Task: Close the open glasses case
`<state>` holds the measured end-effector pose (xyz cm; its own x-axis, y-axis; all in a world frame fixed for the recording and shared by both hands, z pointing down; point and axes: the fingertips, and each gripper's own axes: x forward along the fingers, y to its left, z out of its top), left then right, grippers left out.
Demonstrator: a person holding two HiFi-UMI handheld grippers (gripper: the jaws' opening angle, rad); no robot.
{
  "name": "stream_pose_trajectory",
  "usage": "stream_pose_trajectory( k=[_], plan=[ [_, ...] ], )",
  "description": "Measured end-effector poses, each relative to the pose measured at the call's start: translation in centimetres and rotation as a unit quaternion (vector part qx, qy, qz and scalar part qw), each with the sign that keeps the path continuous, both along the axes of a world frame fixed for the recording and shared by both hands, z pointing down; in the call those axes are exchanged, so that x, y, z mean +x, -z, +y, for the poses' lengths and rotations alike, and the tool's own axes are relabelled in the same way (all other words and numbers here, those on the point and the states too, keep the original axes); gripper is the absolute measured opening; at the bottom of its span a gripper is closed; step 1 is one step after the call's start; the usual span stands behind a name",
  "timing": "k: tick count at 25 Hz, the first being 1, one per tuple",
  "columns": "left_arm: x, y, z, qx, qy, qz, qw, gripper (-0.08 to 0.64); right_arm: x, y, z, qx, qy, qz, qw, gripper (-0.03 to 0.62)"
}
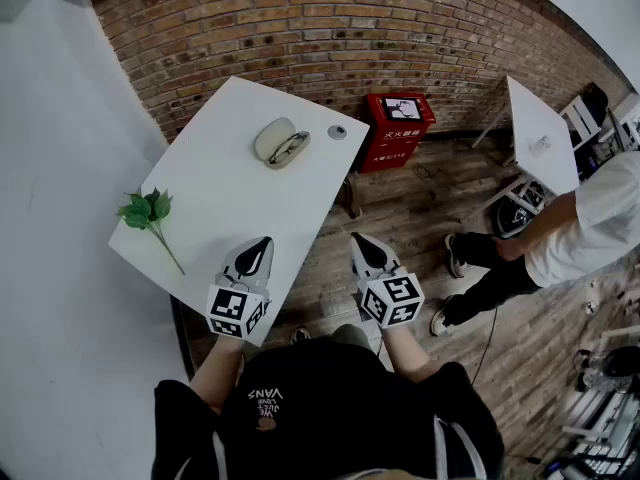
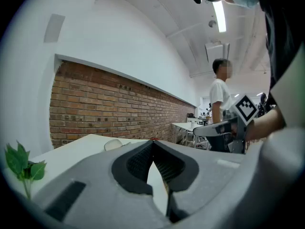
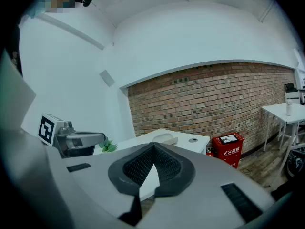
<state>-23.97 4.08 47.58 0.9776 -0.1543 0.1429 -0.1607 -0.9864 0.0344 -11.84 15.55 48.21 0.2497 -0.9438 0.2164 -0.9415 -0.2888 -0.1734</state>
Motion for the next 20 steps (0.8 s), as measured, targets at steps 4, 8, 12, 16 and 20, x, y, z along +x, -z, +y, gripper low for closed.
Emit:
stream_pose_trajectory(
  k=[4, 8, 12, 16, 20],
  plan=[
    [0.6, 0.3, -0.6, -0.006, -0.009, 0.018, 0.9998, 0.011, 0.1, 0.6, -1.3, 0.029, 0.023, -0.014, 0.999, 0.002],
    [2.1, -0.7, 0.0, -0.029, -0.036, 0.011, 0.9989, 0.273, 1.2, 0.4, -2.4, 0.039, 0.046, -0.015, 0.998, 0.058],
    [3.8, -1.5, -0.7, -0.033, -0.023, 0.003, 0.9992, 0.321, 3.7, 0.1, -3.5, 0.048, 0.060, -0.027, 0.997, 0.143],
    [5.8, -1.4, -2.1, -0.033, 0.011, -0.002, 0.9994, 0.370, 6.9, -0.3, -5.4, 0.041, 0.086, -0.030, 0.995, 0.207],
    [8.4, -1.2, -3.3, -0.033, 0.054, -0.003, 0.9980, 0.390, 10.1, -0.6, -6.9, 0.035, 0.128, -0.032, 0.991, 0.229]
  ],
)
